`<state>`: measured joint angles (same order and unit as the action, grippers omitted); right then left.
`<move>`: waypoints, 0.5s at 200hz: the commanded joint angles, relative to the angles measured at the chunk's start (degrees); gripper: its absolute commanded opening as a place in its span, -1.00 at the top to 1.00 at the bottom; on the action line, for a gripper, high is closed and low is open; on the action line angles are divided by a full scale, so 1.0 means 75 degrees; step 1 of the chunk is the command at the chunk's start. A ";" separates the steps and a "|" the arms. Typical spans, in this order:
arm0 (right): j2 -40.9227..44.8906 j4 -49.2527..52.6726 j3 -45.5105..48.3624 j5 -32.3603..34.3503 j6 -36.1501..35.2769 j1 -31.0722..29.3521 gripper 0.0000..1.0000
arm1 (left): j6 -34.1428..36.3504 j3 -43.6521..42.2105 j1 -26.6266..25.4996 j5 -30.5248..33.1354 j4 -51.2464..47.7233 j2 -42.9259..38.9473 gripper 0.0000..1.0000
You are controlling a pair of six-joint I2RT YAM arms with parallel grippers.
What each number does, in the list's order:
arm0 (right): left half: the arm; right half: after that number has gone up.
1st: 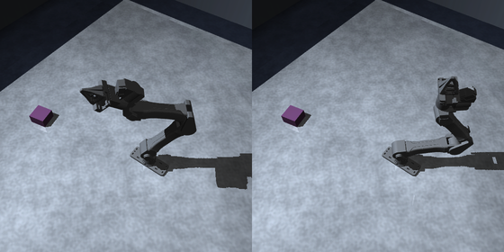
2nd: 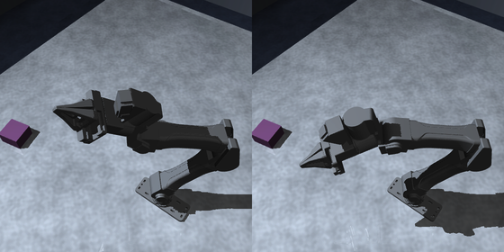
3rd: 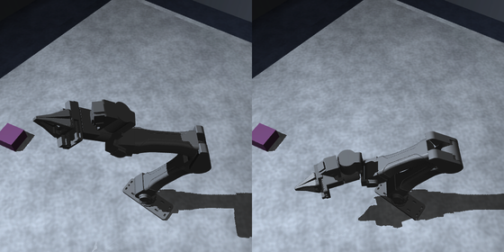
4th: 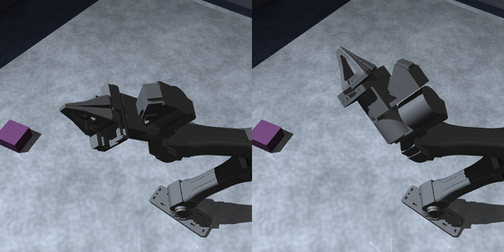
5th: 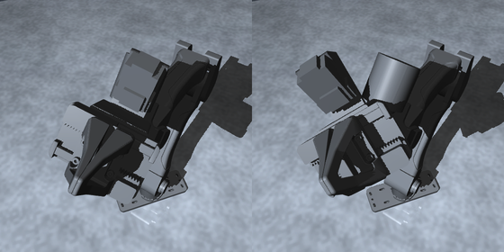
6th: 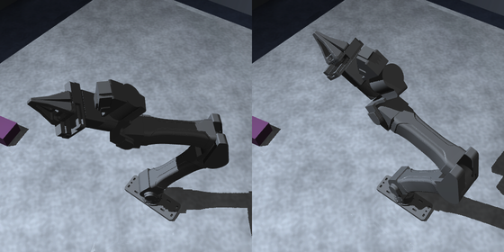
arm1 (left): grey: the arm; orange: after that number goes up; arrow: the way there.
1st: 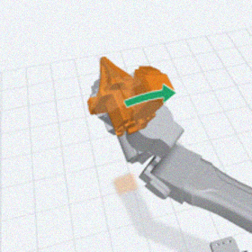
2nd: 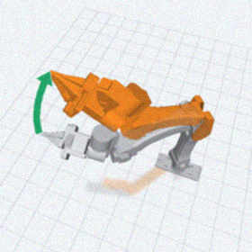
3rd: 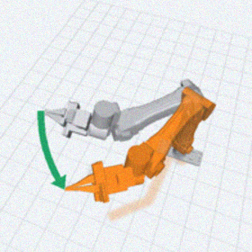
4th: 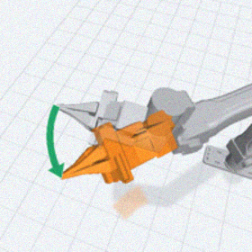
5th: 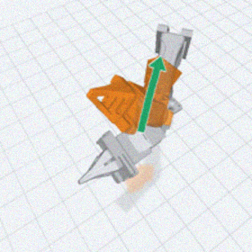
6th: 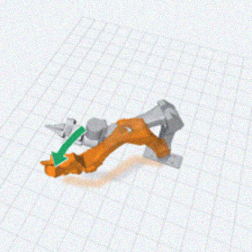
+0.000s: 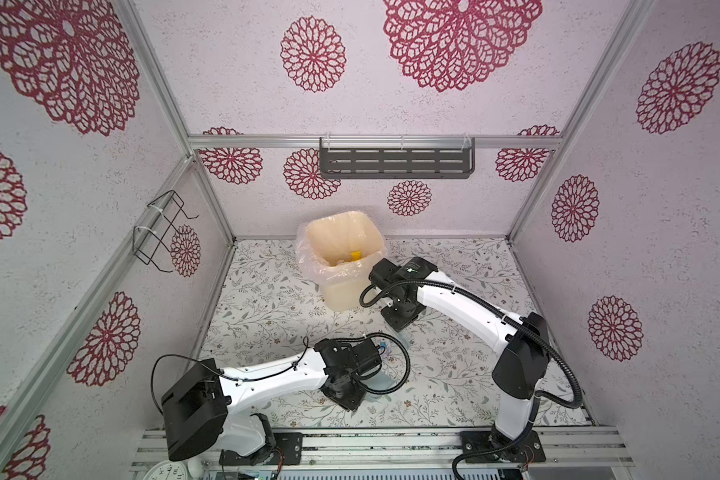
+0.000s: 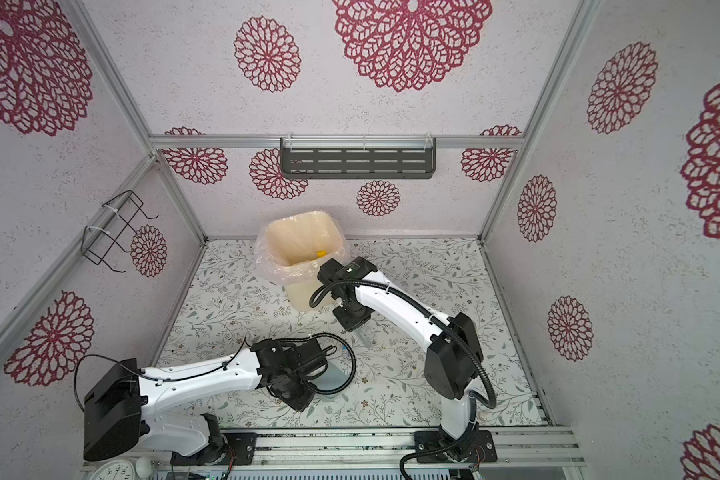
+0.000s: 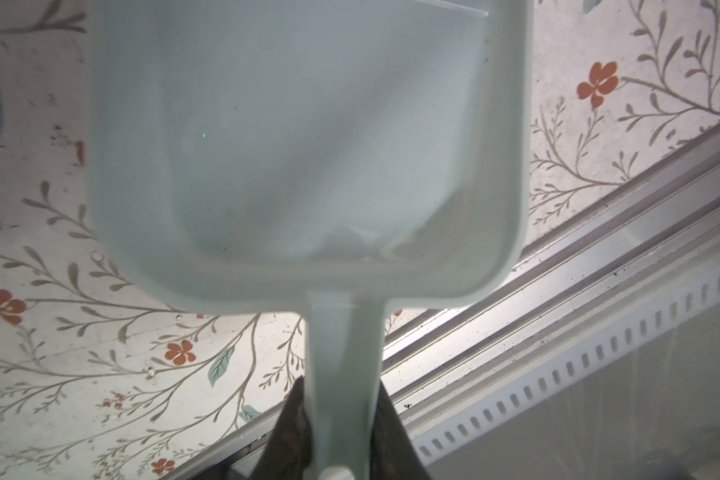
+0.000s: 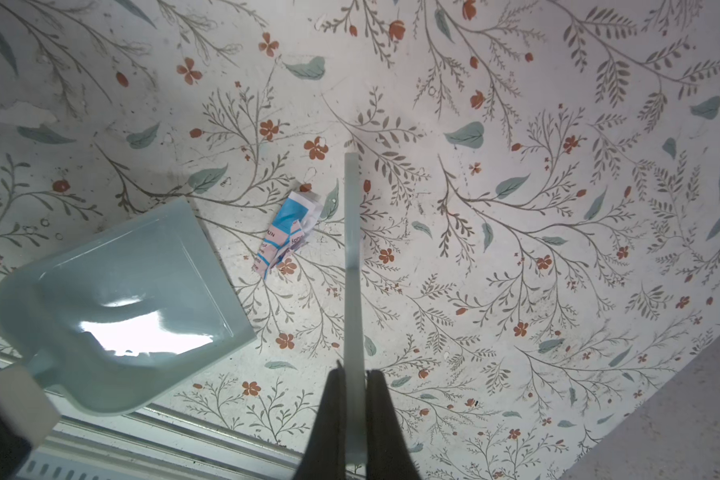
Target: Sweep away the paper scraps from the table
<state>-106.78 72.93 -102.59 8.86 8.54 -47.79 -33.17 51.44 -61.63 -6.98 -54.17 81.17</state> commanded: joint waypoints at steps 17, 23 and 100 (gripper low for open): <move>-0.0134 0.0373 -0.0197 -0.0129 -0.0110 -0.0182 1.00 | 0.0001 -0.0061 0.0000 0.0058 0.0402 0.0046 1.00; -0.0134 0.0386 -0.0197 -0.0176 -0.0117 -0.0216 1.00 | 0.0003 -0.0082 0.0013 0.0057 0.0428 0.0053 1.00; -0.0020 0.0696 -0.0424 -0.0972 0.0224 -0.0898 1.00 | 0.0058 -0.0202 0.0108 0.0049 0.0601 0.0211 1.00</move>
<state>-107.68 74.94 -103.70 5.63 8.67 -52.69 -33.06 50.41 -61.23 -6.96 -50.94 82.63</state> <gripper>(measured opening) 0.075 0.220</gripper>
